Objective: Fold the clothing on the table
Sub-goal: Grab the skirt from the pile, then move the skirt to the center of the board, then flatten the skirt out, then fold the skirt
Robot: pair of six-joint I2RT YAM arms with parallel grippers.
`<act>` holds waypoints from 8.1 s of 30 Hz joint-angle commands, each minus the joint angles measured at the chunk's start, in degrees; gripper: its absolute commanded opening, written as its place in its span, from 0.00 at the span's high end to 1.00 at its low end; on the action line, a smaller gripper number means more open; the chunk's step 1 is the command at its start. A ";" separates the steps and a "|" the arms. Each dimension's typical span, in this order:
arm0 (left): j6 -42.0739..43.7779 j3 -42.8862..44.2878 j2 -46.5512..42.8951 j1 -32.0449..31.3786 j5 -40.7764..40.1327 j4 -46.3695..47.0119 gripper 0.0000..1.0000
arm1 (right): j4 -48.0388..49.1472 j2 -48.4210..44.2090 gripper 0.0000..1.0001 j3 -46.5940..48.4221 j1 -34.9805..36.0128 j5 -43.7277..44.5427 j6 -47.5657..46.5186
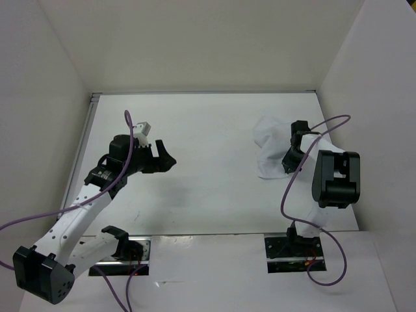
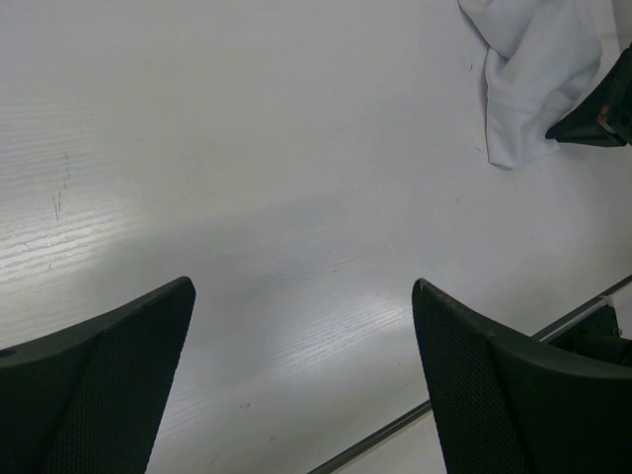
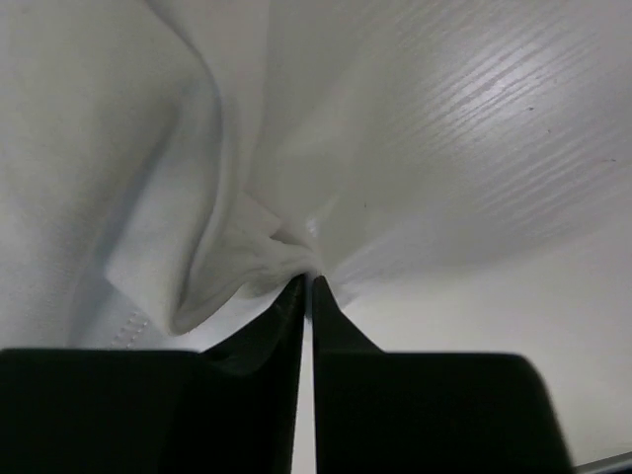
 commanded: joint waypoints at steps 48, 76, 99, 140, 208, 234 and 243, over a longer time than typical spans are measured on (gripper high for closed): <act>-2.32 -2.01 3.97 1.30 4.99 1.05 0.27 | -25.75 -13.50 1.00 9.66 28.02 5.42 10.30; -13.31 -0.61 38.61 -12.76 7.54 10.19 0.67 | -20.12 -7.51 1.00 9.40 36.72 -1.70 10.39; -6.63 13.29 41.26 -8.90 -3.19 2.72 0.23 | -14.14 -7.25 1.00 6.58 38.39 -4.86 11.97; -1.10 22.66 37.31 -9.00 -0.55 -1.93 1.00 | -16.78 -11.29 1.00 16.50 33.74 1.28 9.18; 0.58 46.19 60.95 12.55 28.18 1.31 0.93 | 0.20 4.11 1.00 35.26 13.43 -25.87 -8.25; 3.12 18.47 41.44 9.39 22.74 -5.36 0.92 | -16.60 -5.14 1.00 10.19 16.77 -14.89 -6.22; 4.71 14.95 42.57 6.83 21.69 -7.91 0.93 | -19.06 -3.91 1.00 8.08 23.44 -12.61 -4.03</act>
